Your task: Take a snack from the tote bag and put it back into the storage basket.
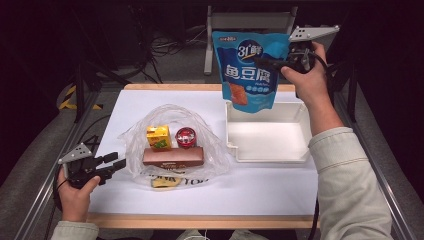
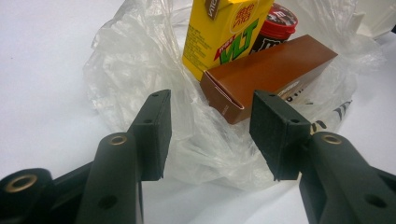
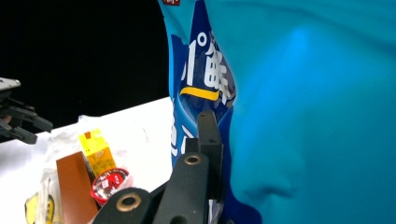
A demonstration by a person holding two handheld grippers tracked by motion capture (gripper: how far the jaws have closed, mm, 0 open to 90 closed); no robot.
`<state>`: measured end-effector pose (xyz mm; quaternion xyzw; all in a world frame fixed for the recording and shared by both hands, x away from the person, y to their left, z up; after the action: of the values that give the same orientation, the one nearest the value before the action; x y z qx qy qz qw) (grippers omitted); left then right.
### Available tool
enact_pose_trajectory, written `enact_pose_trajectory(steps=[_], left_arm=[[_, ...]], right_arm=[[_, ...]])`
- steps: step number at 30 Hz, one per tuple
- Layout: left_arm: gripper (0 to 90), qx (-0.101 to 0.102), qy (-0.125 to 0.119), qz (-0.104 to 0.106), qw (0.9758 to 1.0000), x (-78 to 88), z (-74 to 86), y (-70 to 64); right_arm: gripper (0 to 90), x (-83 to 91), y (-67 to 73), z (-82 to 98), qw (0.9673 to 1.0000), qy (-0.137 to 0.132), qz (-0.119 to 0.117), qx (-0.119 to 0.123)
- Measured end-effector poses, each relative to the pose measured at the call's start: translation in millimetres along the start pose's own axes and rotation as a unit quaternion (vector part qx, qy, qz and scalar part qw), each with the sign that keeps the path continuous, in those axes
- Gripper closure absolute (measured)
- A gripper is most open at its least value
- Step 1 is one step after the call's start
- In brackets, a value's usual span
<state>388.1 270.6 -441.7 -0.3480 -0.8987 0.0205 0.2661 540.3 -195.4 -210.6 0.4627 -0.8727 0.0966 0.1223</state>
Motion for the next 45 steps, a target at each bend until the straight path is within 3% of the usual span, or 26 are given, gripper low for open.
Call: enact_pose_trajectory(steps=[24,45], left_arm=[[45.0,0.003,-0.002,0.004,1.0000,-1.3,-0.7,-0.1],[44.9,0.006,-0.003,0.010,0.9999,-0.2,0.1,-1.0]], right_arm=[[90.0,7.8,-21.5,33.9,0.9994,0.010,0.003,-0.034],[89.9,-3.4,-33.6,70.3,0.9981,0.027,0.005,-0.054]])
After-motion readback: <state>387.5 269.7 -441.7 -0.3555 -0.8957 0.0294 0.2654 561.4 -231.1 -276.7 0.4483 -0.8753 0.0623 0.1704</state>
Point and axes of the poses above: each handheld gripper's, and its own axes: x roughly backward along the jaws, z roughly out of its underside, y roughly to its left, the point moved 7 cm from there along -x, roughly forward along the jaws, and after that the axes turned 2 degrees about -y, right-handed, at the moved point
